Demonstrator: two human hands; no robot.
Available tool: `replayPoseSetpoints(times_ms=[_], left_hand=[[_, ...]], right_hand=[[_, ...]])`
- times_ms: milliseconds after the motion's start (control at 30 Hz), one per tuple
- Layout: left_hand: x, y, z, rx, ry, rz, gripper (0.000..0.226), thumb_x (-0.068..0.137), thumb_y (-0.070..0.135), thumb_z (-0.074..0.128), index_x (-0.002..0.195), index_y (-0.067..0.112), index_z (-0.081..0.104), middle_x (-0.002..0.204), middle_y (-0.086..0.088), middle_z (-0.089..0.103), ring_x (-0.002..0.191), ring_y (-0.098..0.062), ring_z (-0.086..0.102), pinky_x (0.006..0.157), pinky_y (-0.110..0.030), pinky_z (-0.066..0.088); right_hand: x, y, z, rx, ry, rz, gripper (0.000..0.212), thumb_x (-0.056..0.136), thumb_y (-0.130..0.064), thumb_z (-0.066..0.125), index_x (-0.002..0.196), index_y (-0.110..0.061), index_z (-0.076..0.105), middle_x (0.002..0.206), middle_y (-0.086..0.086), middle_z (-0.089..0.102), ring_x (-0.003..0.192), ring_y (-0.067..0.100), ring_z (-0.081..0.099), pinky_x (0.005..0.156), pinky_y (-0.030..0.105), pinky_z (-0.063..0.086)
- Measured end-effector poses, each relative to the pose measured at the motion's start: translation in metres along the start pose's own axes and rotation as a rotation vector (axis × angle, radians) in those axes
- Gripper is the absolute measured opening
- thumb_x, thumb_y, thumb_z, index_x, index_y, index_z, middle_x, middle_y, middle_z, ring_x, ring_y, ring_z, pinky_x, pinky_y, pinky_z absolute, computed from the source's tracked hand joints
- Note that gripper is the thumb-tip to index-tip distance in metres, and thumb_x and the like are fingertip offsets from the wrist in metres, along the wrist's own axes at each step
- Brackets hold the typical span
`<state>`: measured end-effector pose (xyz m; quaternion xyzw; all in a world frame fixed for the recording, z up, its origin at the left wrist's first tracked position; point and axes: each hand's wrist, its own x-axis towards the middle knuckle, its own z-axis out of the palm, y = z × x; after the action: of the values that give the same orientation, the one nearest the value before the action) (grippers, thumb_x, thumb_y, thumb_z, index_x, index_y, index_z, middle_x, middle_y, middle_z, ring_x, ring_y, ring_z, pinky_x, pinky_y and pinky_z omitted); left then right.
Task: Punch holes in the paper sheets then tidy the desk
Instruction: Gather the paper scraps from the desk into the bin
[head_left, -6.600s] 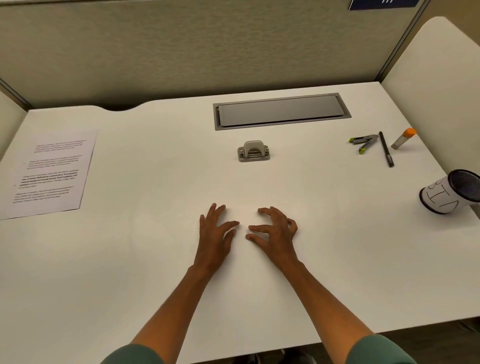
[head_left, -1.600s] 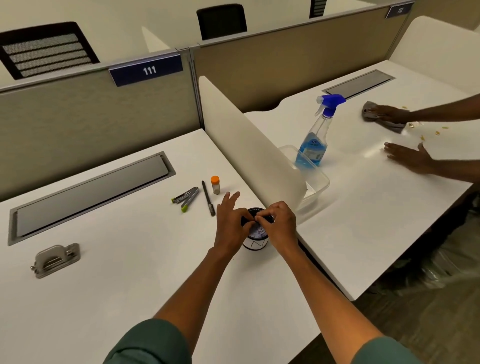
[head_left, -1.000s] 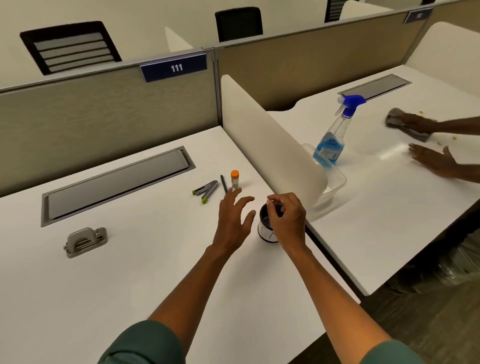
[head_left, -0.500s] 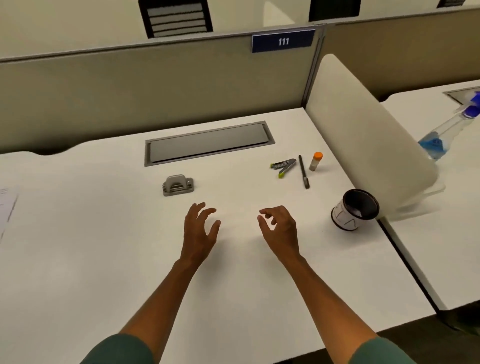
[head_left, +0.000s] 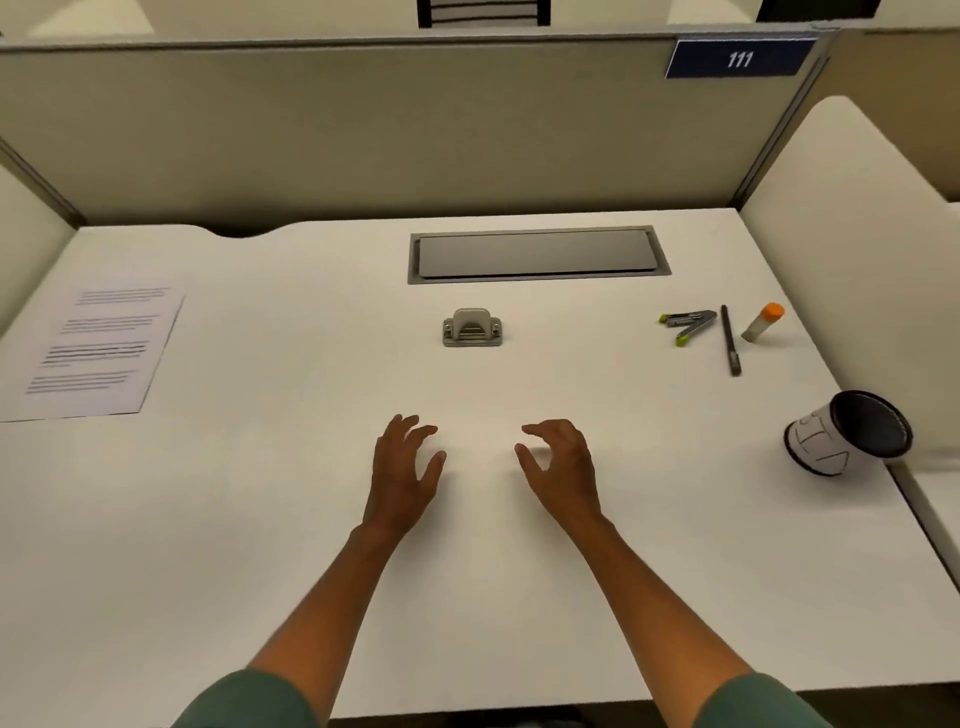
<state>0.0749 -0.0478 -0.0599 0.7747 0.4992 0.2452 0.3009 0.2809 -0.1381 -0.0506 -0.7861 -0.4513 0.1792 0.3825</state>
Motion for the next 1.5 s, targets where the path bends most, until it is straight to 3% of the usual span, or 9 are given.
replayPoseSetpoints(times_ms=[233,400,700,867,1033,1300,1500], left_hand=[[-0.021,-0.040,-0.014,0.019,-0.033,0.021,0.030,0.088,0.021,0.069,0.118,0.016,0.065,0.143,-0.004,0.047,0.144,-0.022,0.026,0.116,-0.041,0.028],[-0.024,-0.053,-0.019,-0.005,-0.063,0.060,0.024,0.089,0.020,0.069,0.113,0.018,0.068,0.147,-0.005,0.043,0.145,-0.024,0.023,0.116,-0.045,0.027],[-0.013,-0.052,-0.018,-0.034,-0.052,0.057,0.018,0.086,0.021,0.072,0.104,0.017,0.072,0.148,-0.009,0.042,0.145,-0.028,0.022,0.117,-0.039,0.023],[-0.008,-0.052,-0.019,-0.035,-0.062,0.053,0.018,0.086,0.024,0.072,0.103,0.019,0.073,0.149,-0.009,0.041,0.145,-0.028,0.022,0.117,-0.039,0.022],[-0.008,-0.052,-0.020,-0.056,-0.051,0.035,0.017,0.089,0.026,0.068,0.105,0.021,0.073,0.149,-0.005,0.040,0.146,-0.023,0.020,0.117,-0.035,0.020],[-0.019,-0.066,-0.031,0.003,-0.004,0.049,0.016,0.091,0.022,0.066,0.105,0.017,0.071,0.146,-0.008,0.044,0.145,-0.025,0.023,0.118,-0.048,0.019],[-0.028,-0.063,-0.025,0.013,-0.001,0.092,0.017,0.085,0.023,0.073,0.101,0.017,0.074,0.143,-0.010,0.047,0.144,-0.028,0.027,0.117,-0.055,0.015]], right_hand=[[-0.024,-0.008,0.039,-0.107,-0.143,0.027,0.031,0.081,-0.030,0.073,0.112,-0.025,0.069,0.105,-0.010,0.058,0.102,0.014,0.052,0.088,0.028,0.034],[-0.030,-0.014,0.059,-0.168,-0.158,-0.022,0.028,0.079,-0.037,0.075,0.105,-0.027,0.073,0.098,-0.012,0.058,0.096,0.011,0.048,0.083,0.027,0.026],[-0.017,-0.033,0.073,-0.190,-0.288,-0.090,0.020,0.088,-0.032,0.066,0.108,-0.035,0.071,0.096,-0.014,0.058,0.096,0.011,0.047,0.081,0.029,0.028],[-0.005,-0.045,0.076,-0.238,-0.392,-0.145,0.018,0.089,-0.029,0.065,0.104,-0.034,0.073,0.093,-0.011,0.062,0.092,0.015,0.050,0.081,0.034,0.036],[0.000,-0.048,0.075,-0.261,-0.397,-0.169,0.010,0.087,-0.030,0.068,0.093,-0.032,0.075,0.088,-0.010,0.064,0.087,0.016,0.052,0.079,0.037,0.041],[-0.009,-0.048,0.084,-0.374,-0.289,-0.204,0.013,0.093,-0.025,0.058,0.089,-0.024,0.071,0.092,-0.005,0.061,0.087,0.021,0.052,0.073,0.036,0.038],[-0.013,-0.047,0.091,-0.359,-0.274,-0.130,0.015,0.094,-0.021,0.053,0.089,-0.021,0.067,0.096,-0.002,0.059,0.092,0.022,0.049,0.079,0.037,0.035]])
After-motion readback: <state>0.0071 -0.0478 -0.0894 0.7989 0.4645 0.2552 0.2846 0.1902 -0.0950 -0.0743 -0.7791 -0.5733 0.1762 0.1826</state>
